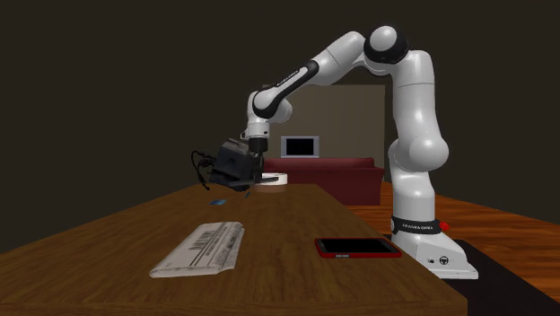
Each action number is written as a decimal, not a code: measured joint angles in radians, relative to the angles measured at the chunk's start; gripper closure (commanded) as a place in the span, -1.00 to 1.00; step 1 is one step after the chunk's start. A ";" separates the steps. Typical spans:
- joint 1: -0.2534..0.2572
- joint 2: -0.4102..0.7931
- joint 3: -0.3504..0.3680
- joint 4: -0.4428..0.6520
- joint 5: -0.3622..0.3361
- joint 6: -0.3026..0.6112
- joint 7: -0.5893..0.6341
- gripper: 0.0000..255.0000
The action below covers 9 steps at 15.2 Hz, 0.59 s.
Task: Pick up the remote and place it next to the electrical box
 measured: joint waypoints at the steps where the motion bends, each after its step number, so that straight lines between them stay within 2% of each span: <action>1: -0.001 0.009 -0.001 -0.003 0.003 0.012 -0.004 1.00; 9: -0.003 0.066 0.000 -0.052 0.025 0.115 -0.028 1.00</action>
